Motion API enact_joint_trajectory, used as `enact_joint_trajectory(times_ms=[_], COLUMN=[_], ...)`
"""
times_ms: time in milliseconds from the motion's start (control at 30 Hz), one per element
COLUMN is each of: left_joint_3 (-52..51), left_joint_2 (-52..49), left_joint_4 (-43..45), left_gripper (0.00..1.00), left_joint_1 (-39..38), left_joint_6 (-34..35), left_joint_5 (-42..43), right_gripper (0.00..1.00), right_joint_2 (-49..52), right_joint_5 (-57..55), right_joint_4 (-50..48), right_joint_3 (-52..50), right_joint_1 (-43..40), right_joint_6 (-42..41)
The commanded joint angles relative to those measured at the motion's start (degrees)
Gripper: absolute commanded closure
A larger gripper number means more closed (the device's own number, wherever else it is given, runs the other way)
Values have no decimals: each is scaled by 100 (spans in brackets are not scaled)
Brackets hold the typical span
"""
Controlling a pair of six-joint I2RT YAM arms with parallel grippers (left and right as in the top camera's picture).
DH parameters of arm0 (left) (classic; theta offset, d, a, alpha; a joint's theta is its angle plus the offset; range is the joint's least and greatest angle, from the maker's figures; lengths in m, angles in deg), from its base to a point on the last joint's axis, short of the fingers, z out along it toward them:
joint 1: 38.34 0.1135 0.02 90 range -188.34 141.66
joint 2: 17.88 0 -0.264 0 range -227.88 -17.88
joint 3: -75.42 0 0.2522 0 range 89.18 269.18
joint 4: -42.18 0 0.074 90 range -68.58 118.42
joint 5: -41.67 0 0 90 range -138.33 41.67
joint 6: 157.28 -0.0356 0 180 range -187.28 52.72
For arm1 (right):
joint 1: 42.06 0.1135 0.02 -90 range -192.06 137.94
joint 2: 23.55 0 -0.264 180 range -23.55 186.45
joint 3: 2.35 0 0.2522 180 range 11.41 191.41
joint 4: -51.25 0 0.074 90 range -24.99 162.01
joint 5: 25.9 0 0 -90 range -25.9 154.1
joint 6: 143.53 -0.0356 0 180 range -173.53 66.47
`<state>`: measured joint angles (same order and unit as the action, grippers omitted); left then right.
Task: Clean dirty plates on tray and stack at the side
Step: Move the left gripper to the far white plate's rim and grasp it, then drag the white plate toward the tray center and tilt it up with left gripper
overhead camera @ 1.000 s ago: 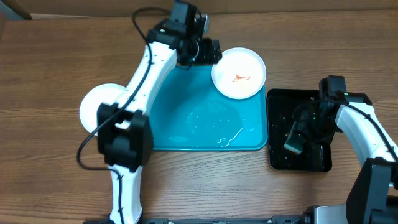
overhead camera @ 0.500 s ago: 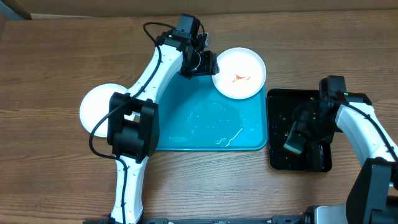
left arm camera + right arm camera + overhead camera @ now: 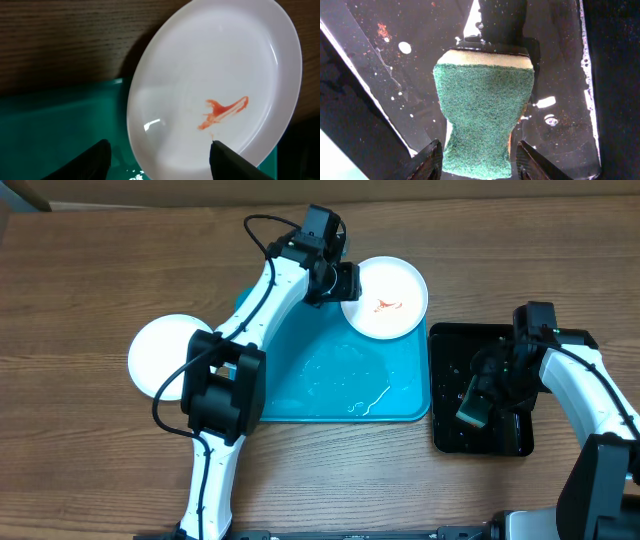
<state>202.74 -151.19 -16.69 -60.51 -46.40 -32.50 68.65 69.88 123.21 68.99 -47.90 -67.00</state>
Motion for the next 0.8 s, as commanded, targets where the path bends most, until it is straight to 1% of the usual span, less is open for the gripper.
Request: enact_joint_trajectory(times_ms=[0, 200, 267, 300, 333, 567, 600, 633, 767], left_joint_3=[-197, -293, -315, -337, -367, -787, -811, -813, -809], left_joint_2=[-142, -144, -144, -144, -144, -144, -144, -144, -144], left_joint_4=[72, 181, 229, 240, 254, 492, 501, 503, 553], left_gripper=[36, 36, 40, 44, 45, 45, 48, 57, 83], left_joint_1=[-35, -37, -37, -37, -37, -37, -37, -35, -35], left_joint_6=[125, 210, 212, 210, 210, 345, 358, 356, 363], left_joint_5=[-203, -435, -426, -428, -435, -439, -442, -442, -417], right_gripper=[51, 51, 51, 51, 51, 51, 51, 51, 51], right_joint_2=[-52, -52, -52, -52, -52, -52, -52, -52, -52], right_joint_5=[28, 28, 28, 28, 28, 28, 28, 28, 28], right_joint_4=[-4, -4, -4, -7, -7, -4, -4, -4, -4], right_joint_3=[-20, -20, -20, -20, -20, -20, -20, -20, -20], right_joint_1=[35, 35, 35, 35, 35, 35, 35, 35, 35], right_joint_6=[-17, -17, -17, -17, -20, -20, -17, -20, -17])
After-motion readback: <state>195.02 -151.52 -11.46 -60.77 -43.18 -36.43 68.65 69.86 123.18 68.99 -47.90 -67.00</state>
